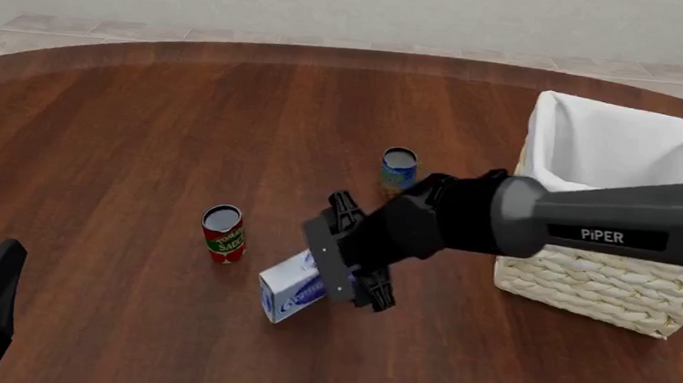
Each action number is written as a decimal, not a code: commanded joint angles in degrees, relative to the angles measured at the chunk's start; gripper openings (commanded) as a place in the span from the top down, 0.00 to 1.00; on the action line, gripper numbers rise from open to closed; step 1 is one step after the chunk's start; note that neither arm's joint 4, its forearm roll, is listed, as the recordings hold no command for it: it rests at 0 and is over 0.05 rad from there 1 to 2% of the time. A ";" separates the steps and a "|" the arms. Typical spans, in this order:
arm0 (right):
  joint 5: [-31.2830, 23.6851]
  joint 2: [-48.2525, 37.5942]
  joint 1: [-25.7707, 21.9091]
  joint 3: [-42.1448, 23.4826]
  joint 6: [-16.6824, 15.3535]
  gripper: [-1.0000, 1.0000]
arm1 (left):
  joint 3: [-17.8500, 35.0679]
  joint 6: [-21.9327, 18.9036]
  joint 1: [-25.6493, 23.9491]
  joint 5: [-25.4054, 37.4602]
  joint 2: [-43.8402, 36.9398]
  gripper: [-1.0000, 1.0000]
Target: Pick up the cream cheese box, and put it in the basket.
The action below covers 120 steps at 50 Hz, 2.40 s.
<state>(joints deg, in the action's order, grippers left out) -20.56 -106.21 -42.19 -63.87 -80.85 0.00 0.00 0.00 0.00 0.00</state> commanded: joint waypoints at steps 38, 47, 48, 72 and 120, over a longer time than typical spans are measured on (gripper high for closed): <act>4.01 -0.63 -1.03 1.12 0.76 1.00 | 0.00 0.00 0.00 0.00 0.00 0.00; 0.45 2.49 -4.01 -1.31 6.43 1.00 | 0.00 0.00 0.00 0.00 0.00 0.00; -0.06 2.74 -4.67 -1.72 7.59 1.00 | 0.00 0.00 0.00 0.00 0.00 0.00; -3.40 12.02 -10.07 -6.01 23.87 1.00 | 0.00 0.00 0.00 0.00 0.00 0.00; 11.16 35.48 -2.66 -0.28 69.59 1.00 | 0.00 0.00 0.00 0.00 0.00 0.00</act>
<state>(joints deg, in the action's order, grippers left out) -13.93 -75.92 -46.77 -68.02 -19.77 0.00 0.00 0.00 0.00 0.00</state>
